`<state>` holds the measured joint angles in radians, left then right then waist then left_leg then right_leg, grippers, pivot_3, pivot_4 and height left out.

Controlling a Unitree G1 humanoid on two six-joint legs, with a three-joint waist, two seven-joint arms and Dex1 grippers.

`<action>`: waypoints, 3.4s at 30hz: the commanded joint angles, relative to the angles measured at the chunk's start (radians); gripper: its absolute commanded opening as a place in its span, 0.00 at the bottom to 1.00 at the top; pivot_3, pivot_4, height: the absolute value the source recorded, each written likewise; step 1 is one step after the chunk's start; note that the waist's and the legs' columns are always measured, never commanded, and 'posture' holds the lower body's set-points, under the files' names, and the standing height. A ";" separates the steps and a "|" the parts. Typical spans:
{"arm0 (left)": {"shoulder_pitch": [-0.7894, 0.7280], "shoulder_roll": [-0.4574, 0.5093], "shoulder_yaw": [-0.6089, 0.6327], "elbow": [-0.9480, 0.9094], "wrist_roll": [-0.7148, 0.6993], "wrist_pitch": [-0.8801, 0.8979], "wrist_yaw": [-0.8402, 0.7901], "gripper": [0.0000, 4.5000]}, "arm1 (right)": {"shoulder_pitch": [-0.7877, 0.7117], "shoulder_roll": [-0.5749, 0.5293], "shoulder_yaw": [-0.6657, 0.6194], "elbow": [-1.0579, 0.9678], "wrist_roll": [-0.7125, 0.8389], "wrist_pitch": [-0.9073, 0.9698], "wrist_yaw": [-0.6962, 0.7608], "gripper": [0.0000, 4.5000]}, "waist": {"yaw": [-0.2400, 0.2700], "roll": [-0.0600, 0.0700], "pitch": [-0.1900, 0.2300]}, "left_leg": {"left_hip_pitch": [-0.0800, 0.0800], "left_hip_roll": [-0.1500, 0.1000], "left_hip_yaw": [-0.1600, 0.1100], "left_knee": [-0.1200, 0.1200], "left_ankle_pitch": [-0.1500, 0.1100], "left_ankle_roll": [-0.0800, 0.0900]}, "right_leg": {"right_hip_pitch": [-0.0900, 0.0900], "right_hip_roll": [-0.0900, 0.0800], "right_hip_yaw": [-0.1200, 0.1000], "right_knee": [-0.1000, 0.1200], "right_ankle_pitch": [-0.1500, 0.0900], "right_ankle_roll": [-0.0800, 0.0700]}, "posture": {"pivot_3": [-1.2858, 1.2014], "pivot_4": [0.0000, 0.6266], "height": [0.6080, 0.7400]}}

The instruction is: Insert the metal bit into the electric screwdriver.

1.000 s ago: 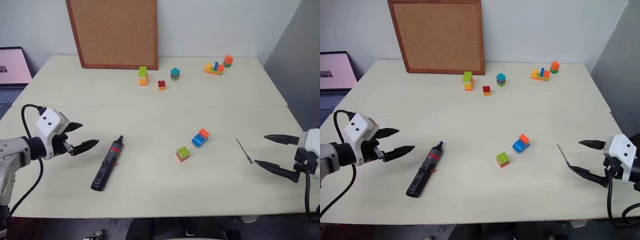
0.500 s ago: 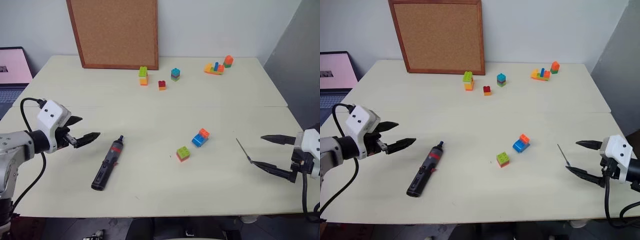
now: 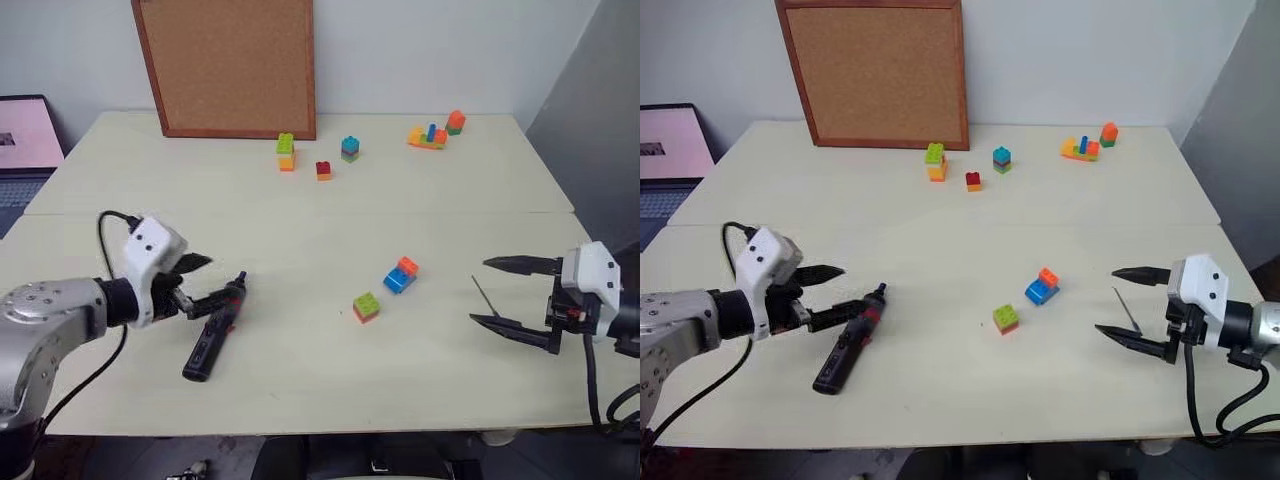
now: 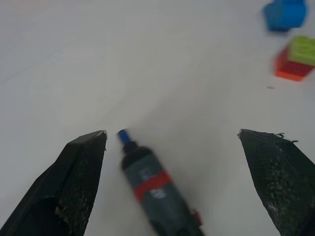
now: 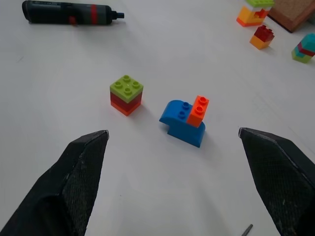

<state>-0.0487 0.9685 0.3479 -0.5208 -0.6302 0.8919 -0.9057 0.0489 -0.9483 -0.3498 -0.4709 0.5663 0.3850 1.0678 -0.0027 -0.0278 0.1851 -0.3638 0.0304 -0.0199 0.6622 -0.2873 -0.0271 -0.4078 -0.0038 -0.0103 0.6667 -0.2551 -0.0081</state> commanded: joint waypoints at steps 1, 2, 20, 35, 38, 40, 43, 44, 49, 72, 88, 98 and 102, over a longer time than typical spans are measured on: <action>0.020 0.018 -0.001 -0.089 -0.049 -0.089 -0.108 1.00 | -0.085 0.027 0.076 -0.004 -0.040 0.061 -0.111 0.99 | -0.001 0.000 0.000 | 0.000 0.000 0.000 0.000 0.000 0.000 | 0.000 0.000 0.000 0.000 0.000 0.000 | 0.52 0.24 1.00; 0.022 0.020 -0.013 -0.092 -0.041 -0.109 -0.116 1.00 | -0.104 0.035 0.097 0.001 -0.048 0.080 -0.132 0.99 | -0.002 0.000 0.000 | 0.000 0.000 0.000 0.000 0.000 0.000 | 0.000 0.000 0.001 0.000 0.000 0.000 | 0.52 0.24 1.00; -0.140 -0.108 -0.283 -0.043 -0.017 -0.249 -0.138 1.00 | -0.294 0.409 0.356 0.252 -0.226 0.011 -0.368 0.99 | -0.001 0.000 0.000 | 0.000 -0.001 0.001 0.001 0.000 0.000 | -0.001 0.002 0.001 0.003 0.001 -0.001 | 0.52 0.24 1.00; -0.142 -0.144 -0.353 -0.016 0.061 -0.384 -0.168 1.00 | -0.351 0.436 0.404 0.392 -0.265 -0.003 -0.319 0.29 | -0.004 0.000 0.000 | 0.001 -0.002 0.001 0.001 0.000 0.000 | -0.002 0.005 0.000 0.008 0.000 -0.001 | 0.52 0.24 1.00; -0.141 -0.153 -0.358 -0.015 0.065 -0.390 -0.168 1.00 | -0.351 0.437 0.404 0.390 -0.270 -0.004 -0.313 0.14 | -0.004 0.000 0.000 | 0.001 -0.002 0.001 0.001 0.000 0.000 | -0.002 0.005 0.000 0.007 0.000 -0.001 | 0.52 0.24 1.00; -0.139 -0.158 -0.360 -0.014 0.064 -0.396 -0.167 1.00 | -0.348 0.435 0.402 0.377 -0.268 -0.001 -0.310 0.10 | -0.004 0.000 0.000 | 0.001 -0.002 0.001 0.001 0.000 0.000 | -0.002 0.005 0.001 0.007 0.000 -0.001 | 0.52 0.24 1.00; -0.136 -0.173 -0.360 -0.016 0.055 -0.405 -0.167 1.00 | -0.338 0.419 0.378 0.321 -0.259 -0.001 -0.316 0.10 | -0.003 0.000 0.000 | 0.001 -0.002 0.001 0.001 0.000 0.000 | -0.002 0.005 0.001 0.007 0.000 -0.001 | 0.52 0.24 1.00; -0.139 -0.179 -0.359 -0.017 0.050 -0.402 -0.166 1.00 | -0.336 0.413 0.359 0.301 -0.254 0.002 -0.325 0.10 | -0.003 0.000 0.000 | 0.001 -0.002 0.001 0.001 0.000 0.000 | -0.003 0.005 0.000 0.007 0.000 -0.001 | 0.52 0.24 1.00; -0.174 -0.221 -0.348 -0.027 0.005 -0.378 -0.141 1.00 | -0.277 0.362 0.193 0.233 -0.247 0.010 -0.405 0.10 | 0.001 0.001 0.000 | 0.000 -0.002 0.000 0.001 0.000 0.000 | -0.003 0.005 0.000 0.007 0.000 -0.001 | 0.52 0.24 1.00; -0.370 -0.329 -0.497 0.092 0.072 -0.438 -0.199 1.00 | -0.231 0.457 -0.083 0.485 -0.374 0.018 -0.887 0.29 | -0.025 0.002 -0.001 | 0.000 -0.002 0.006 0.001 0.000 0.000 | -0.002 0.010 0.003 0.010 0.000 -0.002 | 0.52 0.24 1.00; -0.216 -0.114 -0.337 0.082 0.119 -0.466 -0.226 1.00 | -0.062 0.251 -0.059 -0.030 -0.185 0.049 -0.540 0.99 | -0.029 0.005 0.001 | 0.001 0.000 0.006 -0.001 0.000 0.000 | -0.003 0.011 0.002 0.009 -0.001 -0.002 | 0.52 0.24 1.00; -0.097 -0.045 -0.319 0.057 0.168 -0.541 -0.262 1.00 | -0.162 0.146 0.424 -0.044 -0.237 0.083 -0.260 0.99 | -0.025 0.003 0.002 | 0.000 -0.001 0.003 0.000 0.000 0.000 | -0.004 0.009 0.000 0.006 -0.002 -0.003 | 0.52 0.24 1.00; -0.064 -0.049 -0.318 0.038 0.167 -0.546 -0.256 1.00 | -0.244 0.254 0.541 0.012 -0.237 0.140 -0.278 0.99 | -0.025 0.003 0.002 | -0.001 -0.001 0.004 -0.001 0.000 0.000 | -0.004 0.008 0.001 0.004 -0.001 -0.003 | 0.52 0.24 1.00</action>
<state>-0.1155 0.9170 0.0151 -0.4464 -0.4643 0.3630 -1.1668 -0.1755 -0.7285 0.1535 -0.4506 0.3227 0.5038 0.8003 -0.0276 -0.0246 0.1872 -0.3647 0.0297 -0.0165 0.6615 -0.2872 -0.0267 -0.4120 0.0046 -0.0098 0.6707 -0.2566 -0.0114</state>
